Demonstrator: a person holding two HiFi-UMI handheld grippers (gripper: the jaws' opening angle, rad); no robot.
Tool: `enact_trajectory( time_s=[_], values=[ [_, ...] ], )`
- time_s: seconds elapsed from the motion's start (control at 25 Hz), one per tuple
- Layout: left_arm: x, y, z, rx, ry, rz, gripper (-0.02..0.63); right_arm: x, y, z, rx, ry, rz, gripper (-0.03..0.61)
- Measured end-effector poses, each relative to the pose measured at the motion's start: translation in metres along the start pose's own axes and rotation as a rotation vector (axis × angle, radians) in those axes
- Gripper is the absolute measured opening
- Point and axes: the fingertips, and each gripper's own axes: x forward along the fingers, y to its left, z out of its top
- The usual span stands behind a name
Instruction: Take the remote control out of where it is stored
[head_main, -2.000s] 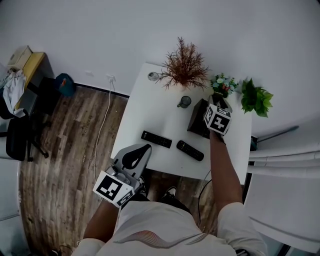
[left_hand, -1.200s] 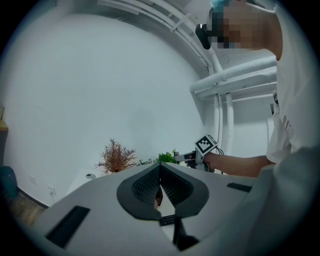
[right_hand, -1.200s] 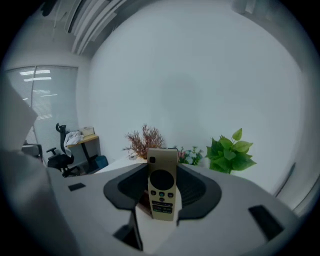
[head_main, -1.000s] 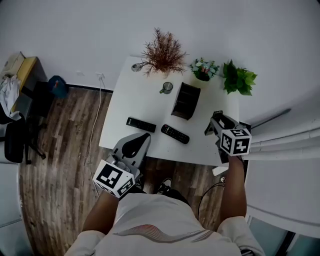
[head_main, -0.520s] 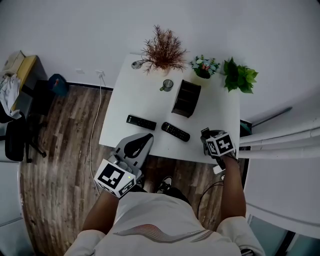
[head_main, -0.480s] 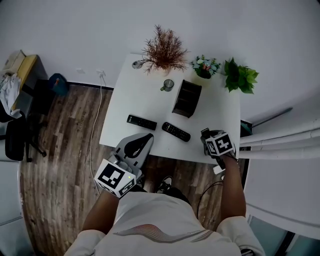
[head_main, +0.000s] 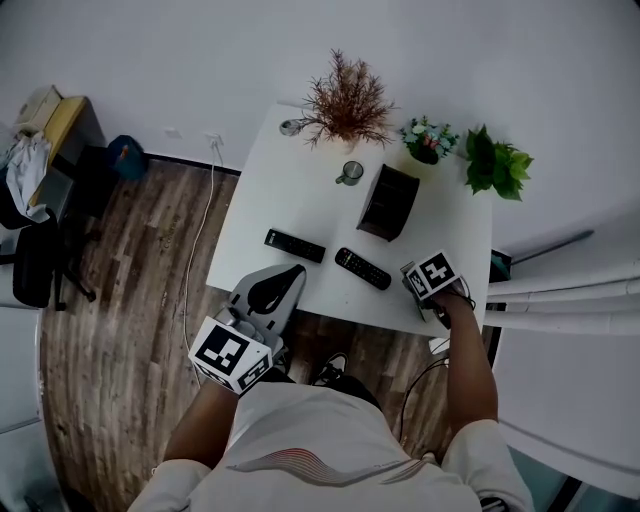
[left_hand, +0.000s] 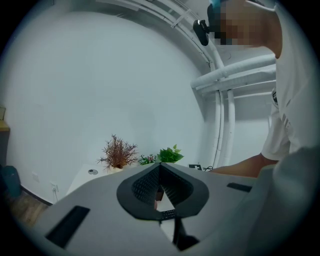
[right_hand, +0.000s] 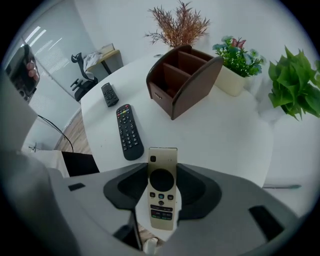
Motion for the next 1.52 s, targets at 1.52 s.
enact_trajectory(
  time_s=[1.52],
  values=[
    [0.001, -0.011, 0.015, 0.018, 0.011, -0.026, 0.009, -0.128, 0.028, 0.067, 0.114, -0.626, 0.019, 0.064]
  ],
)
